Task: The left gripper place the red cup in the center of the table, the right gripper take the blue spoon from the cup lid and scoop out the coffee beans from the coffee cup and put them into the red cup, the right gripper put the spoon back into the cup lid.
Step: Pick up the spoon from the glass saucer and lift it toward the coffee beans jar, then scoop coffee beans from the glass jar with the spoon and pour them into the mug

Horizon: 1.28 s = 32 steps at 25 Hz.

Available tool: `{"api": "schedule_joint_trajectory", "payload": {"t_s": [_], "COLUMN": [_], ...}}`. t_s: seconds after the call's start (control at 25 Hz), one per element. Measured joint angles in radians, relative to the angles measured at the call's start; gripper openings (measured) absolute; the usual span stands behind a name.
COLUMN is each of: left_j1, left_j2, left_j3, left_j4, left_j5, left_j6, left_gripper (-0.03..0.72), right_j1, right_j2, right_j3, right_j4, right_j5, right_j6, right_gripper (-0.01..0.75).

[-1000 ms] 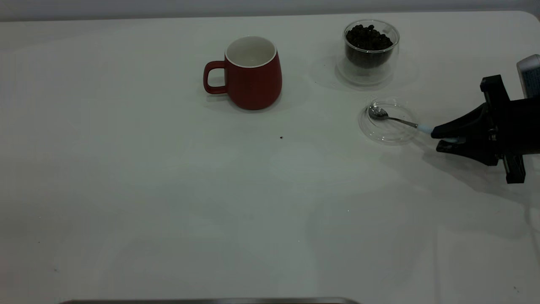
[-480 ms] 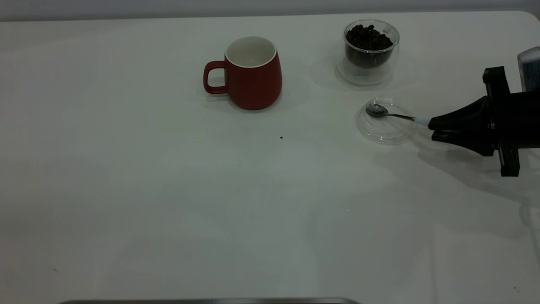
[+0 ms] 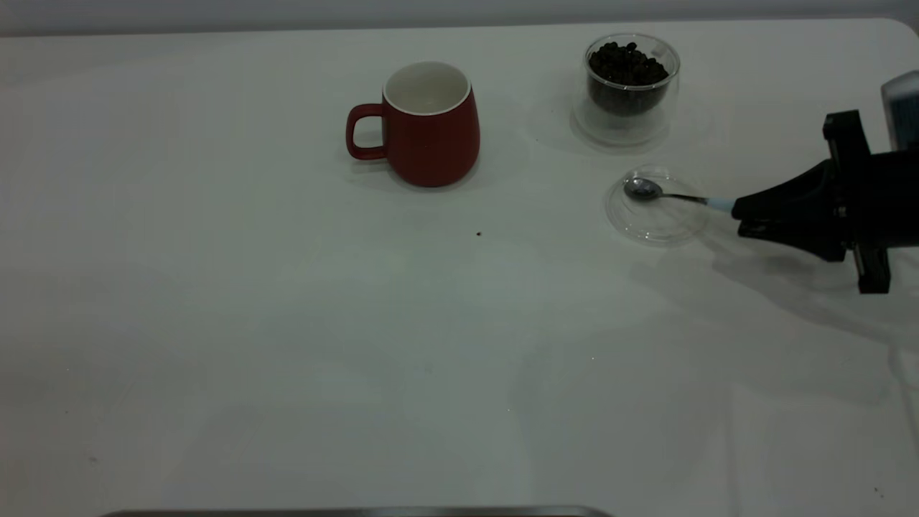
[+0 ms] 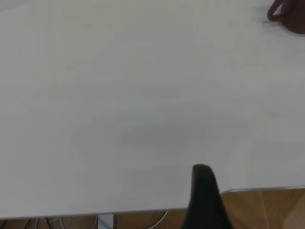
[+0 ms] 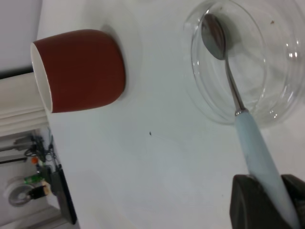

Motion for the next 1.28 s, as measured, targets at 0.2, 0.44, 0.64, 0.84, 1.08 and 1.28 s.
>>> {"api": "schedule_joint_trajectory", "payload": {"t_s": [0.2,0.44,0.64,0.84,1.08,1.28], "left_j1": [0.0,0.0,0.0,0.0,0.0,0.0], "left_j2": [0.0,0.0,0.0,0.0,0.0,0.0], "left_j3": [0.0,0.0,0.0,0.0,0.0,0.0], "left_j4": [0.0,0.0,0.0,0.0,0.0,0.0], "left_j5": [0.0,0.0,0.0,0.0,0.0,0.0], "left_j6": [0.0,0.0,0.0,0.0,0.0,0.0], "left_gripper": [0.587,0.587,0.587,0.587,0.587,0.587], "right_j1": [0.0,0.0,0.0,0.001,0.03,0.085], "right_j2": [-0.1,-0.211,-0.284,-0.314,-0.314,-0.314], "right_j3": [0.068,0.128,0.137,0.086,-0.022,-0.108], "right_j4": [0.0,-0.001,0.008,0.008,0.007,0.006], "right_j5": [-0.072,-0.117,-0.073,-0.035,-0.103,-0.218], "right_j6": [0.0,-0.01,-0.057,-0.072,-0.065,-0.039], "right_gripper": [0.114,0.114,0.114,0.114,0.114,0.114]}}
